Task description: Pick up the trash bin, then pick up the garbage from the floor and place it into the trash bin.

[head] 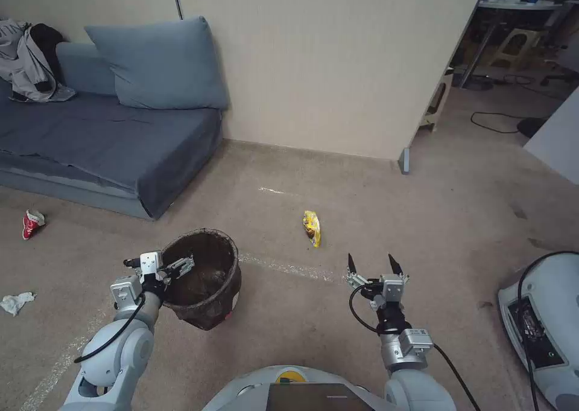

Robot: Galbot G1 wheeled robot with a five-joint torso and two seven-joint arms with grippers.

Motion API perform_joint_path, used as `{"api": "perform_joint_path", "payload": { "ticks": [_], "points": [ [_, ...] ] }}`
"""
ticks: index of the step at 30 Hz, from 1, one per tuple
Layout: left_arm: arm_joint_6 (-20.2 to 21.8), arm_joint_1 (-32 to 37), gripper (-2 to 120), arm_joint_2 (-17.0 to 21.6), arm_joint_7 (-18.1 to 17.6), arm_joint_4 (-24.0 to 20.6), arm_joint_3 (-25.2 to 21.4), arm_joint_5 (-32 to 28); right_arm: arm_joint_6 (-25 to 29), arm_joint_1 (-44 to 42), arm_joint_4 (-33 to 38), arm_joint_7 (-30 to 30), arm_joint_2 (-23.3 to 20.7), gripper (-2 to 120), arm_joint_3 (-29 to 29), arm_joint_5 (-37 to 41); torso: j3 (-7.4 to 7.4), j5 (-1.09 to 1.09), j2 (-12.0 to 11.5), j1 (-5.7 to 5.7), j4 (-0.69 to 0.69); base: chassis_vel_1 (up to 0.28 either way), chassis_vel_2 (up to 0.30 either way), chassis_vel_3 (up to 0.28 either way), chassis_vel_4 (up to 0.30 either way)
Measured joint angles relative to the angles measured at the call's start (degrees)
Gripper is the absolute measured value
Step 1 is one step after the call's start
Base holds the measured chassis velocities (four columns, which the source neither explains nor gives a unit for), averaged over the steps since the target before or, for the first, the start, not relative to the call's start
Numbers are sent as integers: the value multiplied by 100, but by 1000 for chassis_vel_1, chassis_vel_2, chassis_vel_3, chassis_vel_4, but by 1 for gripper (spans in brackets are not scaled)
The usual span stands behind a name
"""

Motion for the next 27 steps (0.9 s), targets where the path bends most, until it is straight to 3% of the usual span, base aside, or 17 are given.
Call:
{"api": "perform_joint_path", "payload": {
  "ticks": [16,27],
  "points": [
    [779,-144,100,117,-206,212,-242,-183,11,5,-37,-7,88,100,-6,-92,0,0,0,0,0,0,0,0,0],
    [1241,-391,100,141,-636,410,-88,-345,5,25,-110,-8,104,100,-5,-97,0,0,0,0,-1,0,0,0,0]
  ]
}}
